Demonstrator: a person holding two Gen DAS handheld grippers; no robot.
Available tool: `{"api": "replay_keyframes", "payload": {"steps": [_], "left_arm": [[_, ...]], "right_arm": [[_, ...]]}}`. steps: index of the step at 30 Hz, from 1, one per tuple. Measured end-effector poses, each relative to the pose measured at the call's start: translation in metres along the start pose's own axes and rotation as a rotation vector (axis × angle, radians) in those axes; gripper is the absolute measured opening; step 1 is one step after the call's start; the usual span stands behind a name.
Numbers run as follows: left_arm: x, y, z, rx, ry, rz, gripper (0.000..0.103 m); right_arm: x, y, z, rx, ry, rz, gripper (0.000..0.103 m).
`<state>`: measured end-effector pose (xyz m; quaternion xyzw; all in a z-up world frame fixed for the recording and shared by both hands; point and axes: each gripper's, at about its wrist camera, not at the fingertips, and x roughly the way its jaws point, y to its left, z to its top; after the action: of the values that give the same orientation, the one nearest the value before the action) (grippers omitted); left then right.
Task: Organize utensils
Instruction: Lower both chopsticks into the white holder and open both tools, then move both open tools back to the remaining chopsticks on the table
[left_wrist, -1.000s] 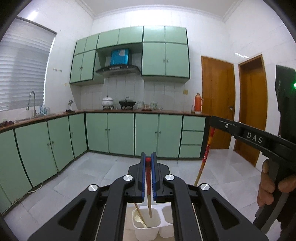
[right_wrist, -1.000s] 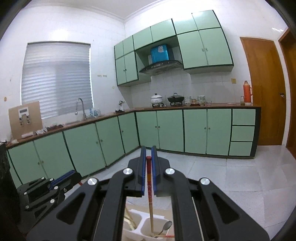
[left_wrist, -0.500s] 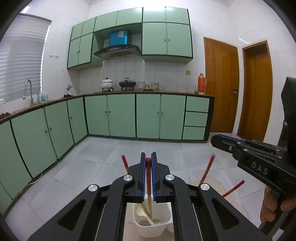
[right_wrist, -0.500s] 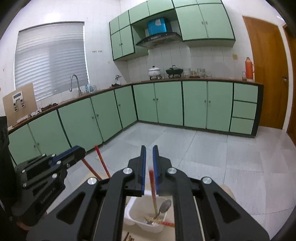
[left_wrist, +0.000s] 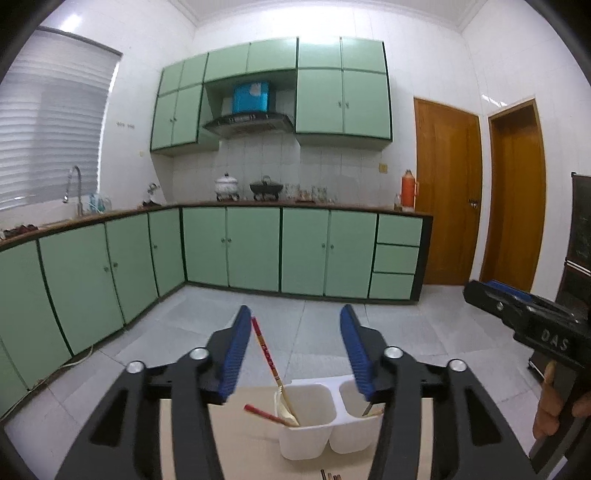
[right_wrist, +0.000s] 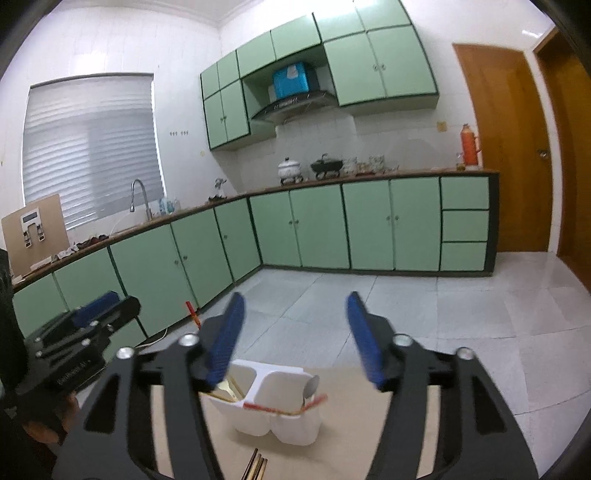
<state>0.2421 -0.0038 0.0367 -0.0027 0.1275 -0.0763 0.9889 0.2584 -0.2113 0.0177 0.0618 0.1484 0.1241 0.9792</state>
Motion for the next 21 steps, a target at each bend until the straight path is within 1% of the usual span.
{"api": "replay_keyframes", "payload": {"steps": [1,2,4,5,9,12,14,17,21], "left_arm": [[-0.009,0.000,-0.001,-0.004,-0.008,-0.001,0.053],[-0.013,0.000,-0.002,-0.007,-0.011,-0.002,0.054],[-0.030,-0.002,-0.009,-0.015,-0.018,0.000,0.062],[-0.035,-0.003,-0.011,-0.015,-0.019,0.003,0.064],[-0.058,-0.005,-0.030,-0.025,-0.002,0.008,0.073],[-0.073,-0.006,-0.047,-0.039,0.030,0.001,0.077],[-0.081,-0.008,-0.059,-0.039,0.046,0.002,0.078],[-0.092,-0.008,-0.077,-0.032,0.070,0.008,0.078],[-0.110,-0.008,-0.106,-0.006,0.094,0.013,0.078]], "right_arm": [[-0.006,0.000,-0.003,0.000,-0.009,-0.004,0.065],[-0.016,0.001,-0.008,-0.001,-0.021,-0.010,0.070],[-0.030,0.002,-0.017,0.005,-0.040,-0.019,0.078],[-0.039,0.003,-0.023,0.008,-0.049,-0.023,0.082],[-0.065,0.012,-0.047,-0.014,-0.057,-0.041,0.091],[-0.081,0.017,-0.065,-0.032,-0.059,-0.066,0.095],[-0.089,0.020,-0.076,-0.036,-0.051,-0.075,0.096],[-0.100,0.023,-0.097,-0.046,-0.022,-0.084,0.097],[-0.111,0.024,-0.127,-0.020,0.027,-0.085,0.097]]}}
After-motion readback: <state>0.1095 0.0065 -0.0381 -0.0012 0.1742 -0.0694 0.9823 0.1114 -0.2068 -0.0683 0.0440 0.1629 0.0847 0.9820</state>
